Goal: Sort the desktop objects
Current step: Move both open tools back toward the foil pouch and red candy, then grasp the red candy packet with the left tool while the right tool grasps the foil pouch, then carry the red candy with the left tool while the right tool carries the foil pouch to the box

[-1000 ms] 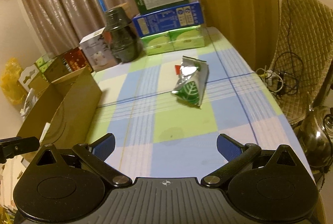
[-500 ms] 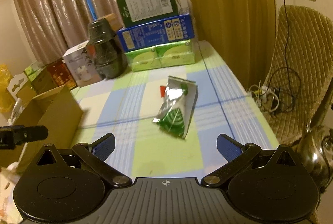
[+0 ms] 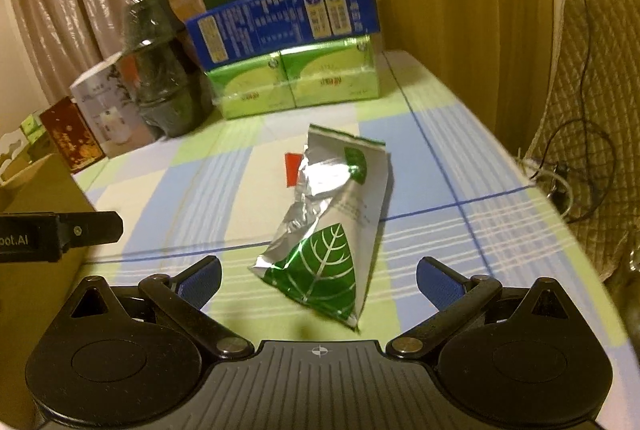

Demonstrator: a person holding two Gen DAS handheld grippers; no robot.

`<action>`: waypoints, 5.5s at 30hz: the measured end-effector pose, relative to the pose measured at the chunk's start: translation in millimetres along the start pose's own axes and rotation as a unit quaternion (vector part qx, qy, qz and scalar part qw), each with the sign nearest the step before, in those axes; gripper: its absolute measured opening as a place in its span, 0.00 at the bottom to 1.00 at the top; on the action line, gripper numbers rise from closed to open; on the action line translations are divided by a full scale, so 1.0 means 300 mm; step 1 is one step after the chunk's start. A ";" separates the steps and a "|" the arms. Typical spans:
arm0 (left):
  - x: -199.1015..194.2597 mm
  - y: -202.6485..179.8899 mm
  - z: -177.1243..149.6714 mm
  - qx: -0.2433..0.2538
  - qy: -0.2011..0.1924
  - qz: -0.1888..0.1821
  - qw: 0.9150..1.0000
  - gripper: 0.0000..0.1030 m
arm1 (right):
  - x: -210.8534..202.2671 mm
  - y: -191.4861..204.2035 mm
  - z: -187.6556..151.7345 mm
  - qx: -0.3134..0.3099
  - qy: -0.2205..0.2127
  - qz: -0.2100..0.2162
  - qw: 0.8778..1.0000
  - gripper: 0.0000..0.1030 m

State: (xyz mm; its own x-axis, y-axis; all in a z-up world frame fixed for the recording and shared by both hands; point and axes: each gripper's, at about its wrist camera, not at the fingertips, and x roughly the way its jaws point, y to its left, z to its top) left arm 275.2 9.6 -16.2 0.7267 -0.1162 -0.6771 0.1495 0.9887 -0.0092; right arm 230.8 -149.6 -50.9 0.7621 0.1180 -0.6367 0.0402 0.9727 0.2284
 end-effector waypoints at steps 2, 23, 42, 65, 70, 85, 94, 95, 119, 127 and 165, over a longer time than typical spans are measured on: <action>0.041 -0.003 0.011 0.008 0.000 0.003 1.000 0.99 | 0.044 0.008 0.003 -0.005 0.001 0.001 1.000 0.98; 0.189 0.018 0.014 0.003 -0.009 -0.013 1.000 0.99 | 0.287 0.038 0.070 -0.093 0.022 -0.036 0.995 0.78; 0.235 -0.021 0.014 -0.002 -0.001 -0.055 0.999 0.99 | 0.250 -0.078 0.150 -0.046 -0.024 -0.072 0.996 0.29; 0.315 -0.046 0.079 0.009 -0.013 -0.041 0.999 0.99 | 0.340 -0.110 0.140 -0.061 -0.016 -0.077 0.995 0.58; 0.366 -0.079 0.115 0.006 -0.015 -0.051 0.999 0.99 | 0.328 -0.143 0.166 -0.038 -0.020 -0.070 0.997 0.44; 0.588 -0.270 0.190 0.137 0.000 -0.138 0.981 0.70 | 0.306 -0.189 0.163 -0.020 -0.028 -0.069 0.997 0.44; 0.600 -0.282 0.179 0.150 0.007 -0.168 0.974 0.24 | 0.311 -0.188 0.163 -0.028 -0.027 -0.071 0.997 0.44; 0.589 -0.280 0.173 0.146 0.010 -0.165 0.975 0.23 | 0.311 -0.188 0.163 -0.029 -0.026 -0.070 0.997 0.44; 0.081 -0.064 -0.067 0.031 0.044 -0.069 0.996 0.21 | -0.007 -0.012 0.022 -0.059 -0.005 -0.008 0.998 0.42; -0.164 -0.059 -0.129 0.026 0.039 -0.061 0.997 0.21 | -0.259 0.077 -0.103 -0.050 -0.006 -0.004 0.999 0.42; -0.923 0.160 -0.388 0.000 -0.010 0.027 1.000 0.21 | -0.791 0.522 -0.301 -0.131 -0.039 0.099 0.986 0.42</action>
State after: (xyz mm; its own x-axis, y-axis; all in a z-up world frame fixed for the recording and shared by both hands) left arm 3.1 100.2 85.3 0.7474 -0.0643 -0.6612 0.1091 0.9937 0.0266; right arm -2.2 -7.4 69.4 0.7856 0.3047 -0.5384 -0.2742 0.9516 0.1385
